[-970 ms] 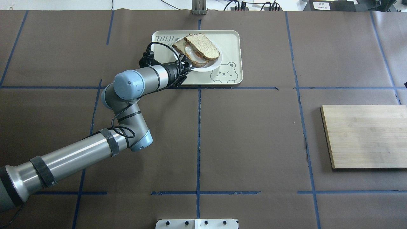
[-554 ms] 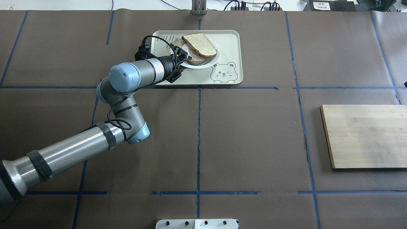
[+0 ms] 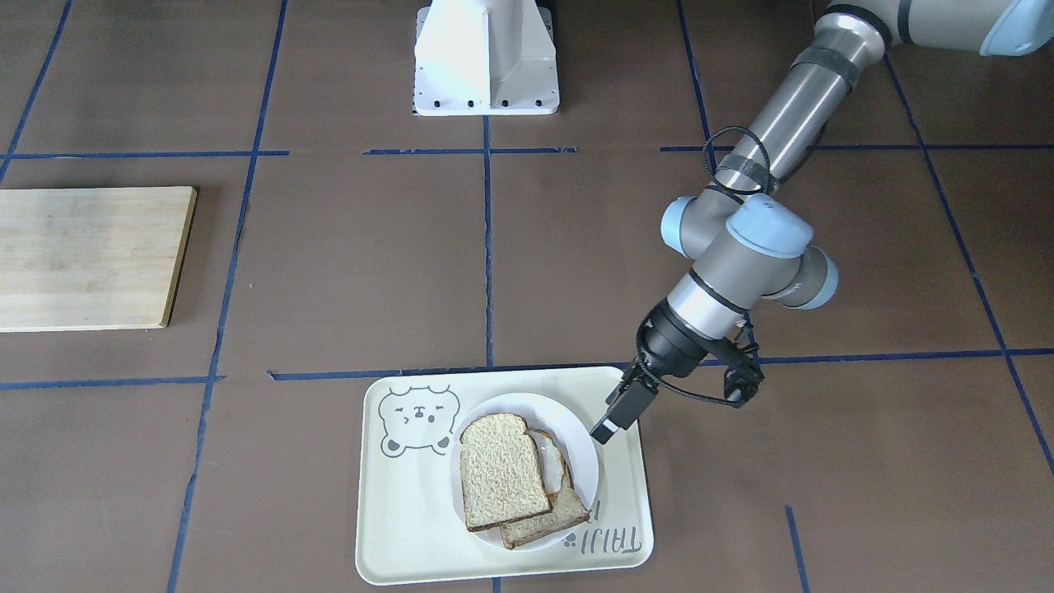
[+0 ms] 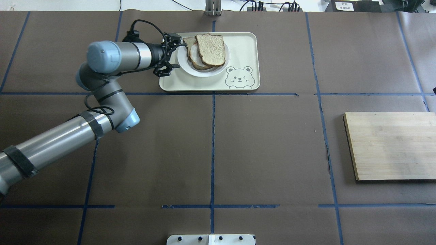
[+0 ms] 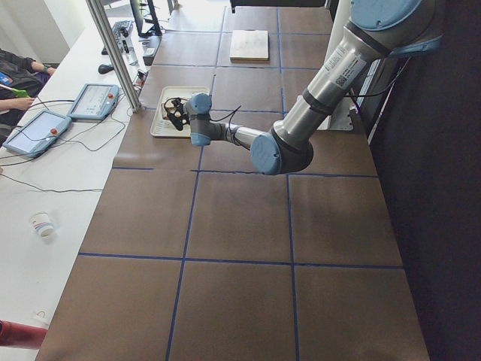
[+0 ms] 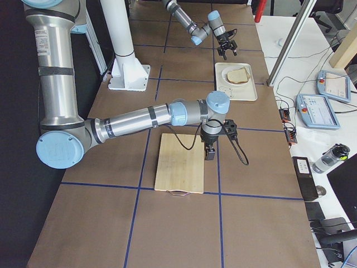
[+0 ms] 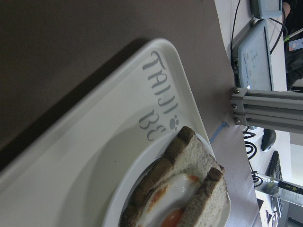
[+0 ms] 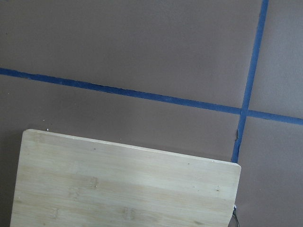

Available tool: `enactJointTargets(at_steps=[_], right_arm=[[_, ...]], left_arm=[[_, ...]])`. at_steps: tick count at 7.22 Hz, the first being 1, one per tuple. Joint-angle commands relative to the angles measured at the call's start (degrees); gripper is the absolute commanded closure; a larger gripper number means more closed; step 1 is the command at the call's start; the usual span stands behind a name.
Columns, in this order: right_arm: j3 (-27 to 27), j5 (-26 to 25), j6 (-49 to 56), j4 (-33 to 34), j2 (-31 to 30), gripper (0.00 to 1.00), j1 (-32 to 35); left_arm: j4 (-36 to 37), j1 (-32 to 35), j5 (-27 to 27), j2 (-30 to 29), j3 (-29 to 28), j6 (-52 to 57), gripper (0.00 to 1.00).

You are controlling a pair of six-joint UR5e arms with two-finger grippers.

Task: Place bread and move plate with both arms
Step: 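Set the plate down on the tray, release, and withdraw the left arm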

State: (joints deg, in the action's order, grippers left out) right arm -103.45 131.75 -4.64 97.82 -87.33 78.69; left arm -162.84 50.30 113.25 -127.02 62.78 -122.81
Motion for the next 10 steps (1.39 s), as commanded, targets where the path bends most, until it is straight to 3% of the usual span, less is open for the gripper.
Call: enactJointTargets(at_steps=[1,4,7,10], right_arm=[[0.0,0.0,0.07,0.0,-0.03,0.0,0.49],[0.09,0.0,0.24,0.0,-0.29,0.0,0.85],[0.17,-1.05,0.24,0.09,-0.29,0.0,0.85],[0.26,-1.14,0.24,0.09,-0.47,0.0,0.85]], left_arm=[[4.02,10.2,14.04,5.54,5.51,5.63,0.0],[4.29,26.29,27.87,13.61,6.83,30.08,0.0],[9.8,33.0,25.89,16.9,6.83,48.94,0.0],[24.35,36.79,20.19,16.9,7.01,74.72,0.0]])
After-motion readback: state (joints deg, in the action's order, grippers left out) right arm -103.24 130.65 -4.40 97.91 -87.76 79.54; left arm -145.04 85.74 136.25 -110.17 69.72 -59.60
